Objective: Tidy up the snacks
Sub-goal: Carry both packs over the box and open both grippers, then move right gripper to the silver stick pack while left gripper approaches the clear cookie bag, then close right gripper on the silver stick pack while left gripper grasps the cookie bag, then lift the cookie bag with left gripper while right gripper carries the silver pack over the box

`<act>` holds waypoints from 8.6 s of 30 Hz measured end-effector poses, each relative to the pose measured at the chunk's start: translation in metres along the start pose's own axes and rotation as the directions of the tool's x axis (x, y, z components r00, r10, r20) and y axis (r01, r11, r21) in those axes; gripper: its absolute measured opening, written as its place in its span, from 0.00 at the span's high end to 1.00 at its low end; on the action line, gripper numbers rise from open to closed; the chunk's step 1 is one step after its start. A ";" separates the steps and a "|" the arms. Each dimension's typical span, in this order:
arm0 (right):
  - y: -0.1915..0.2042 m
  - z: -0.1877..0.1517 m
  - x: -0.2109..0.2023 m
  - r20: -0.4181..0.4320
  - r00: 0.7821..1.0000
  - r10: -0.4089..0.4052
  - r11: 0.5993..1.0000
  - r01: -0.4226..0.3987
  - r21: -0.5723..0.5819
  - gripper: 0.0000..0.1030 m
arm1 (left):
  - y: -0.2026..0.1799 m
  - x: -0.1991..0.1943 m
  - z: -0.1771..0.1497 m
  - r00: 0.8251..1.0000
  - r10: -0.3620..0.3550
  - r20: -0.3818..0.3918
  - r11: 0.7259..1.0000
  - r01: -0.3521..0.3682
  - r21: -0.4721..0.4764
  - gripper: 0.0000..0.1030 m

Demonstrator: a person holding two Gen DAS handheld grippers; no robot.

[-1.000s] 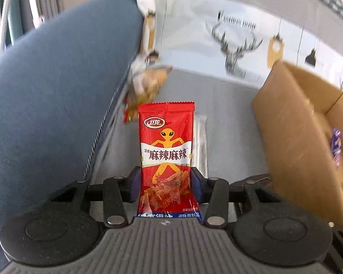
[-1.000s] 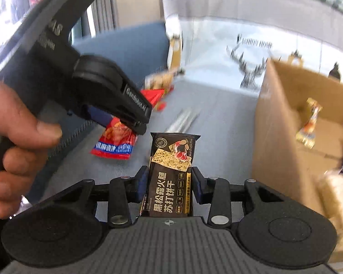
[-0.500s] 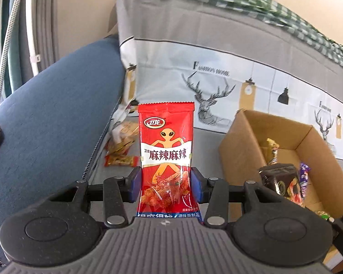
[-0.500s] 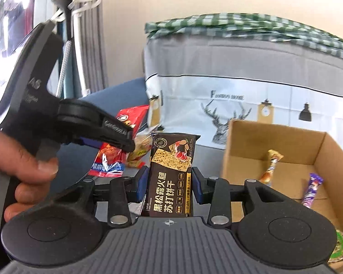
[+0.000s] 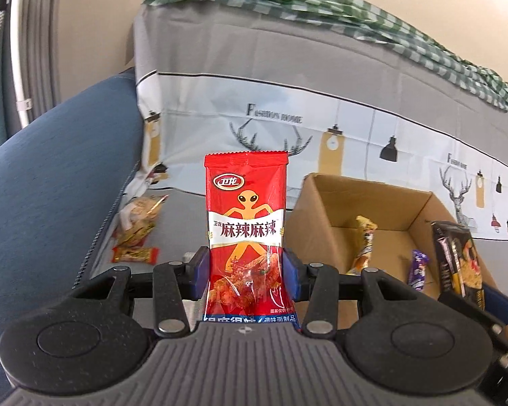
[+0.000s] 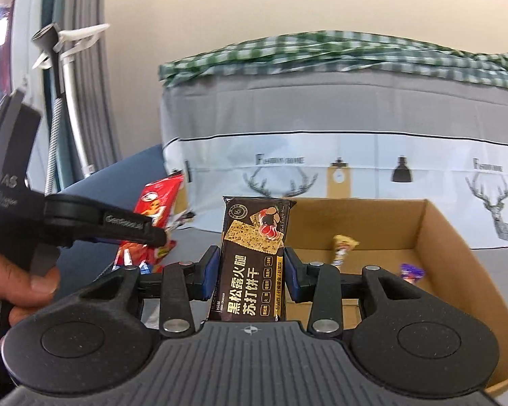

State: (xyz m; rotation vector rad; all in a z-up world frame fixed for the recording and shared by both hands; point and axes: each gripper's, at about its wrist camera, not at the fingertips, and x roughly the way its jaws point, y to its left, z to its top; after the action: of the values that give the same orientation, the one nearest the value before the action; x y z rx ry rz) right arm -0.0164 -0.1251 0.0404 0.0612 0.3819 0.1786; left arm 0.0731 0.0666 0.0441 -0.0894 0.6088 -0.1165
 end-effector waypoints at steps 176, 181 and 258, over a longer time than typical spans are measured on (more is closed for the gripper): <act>0.112 -0.115 0.134 -0.440 0.895 0.073 0.991 -0.114 -0.066 0.56 | 0.099 0.096 -0.060 0.890 0.003 -0.456 0.993 -0.055 -0.102 0.35; 0.114 -0.116 0.133 -0.437 0.897 0.067 0.991 -0.112 -0.078 0.56 | 0.097 0.099 -0.061 0.888 0.008 -0.460 0.994 -0.057 -0.093 0.35; -0.075 -0.011 -0.027 0.188 0.867 -0.461 0.887 0.451 0.098 0.76 | -0.129 0.007 -0.012 0.913 -0.384 0.138 0.923 0.378 0.067 0.57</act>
State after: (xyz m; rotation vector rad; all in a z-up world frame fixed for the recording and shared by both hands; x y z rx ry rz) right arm -0.0335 -0.2036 0.0332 0.0374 0.1831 -0.3079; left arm 0.0615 -0.0630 0.0459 -0.1776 0.4329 -0.4974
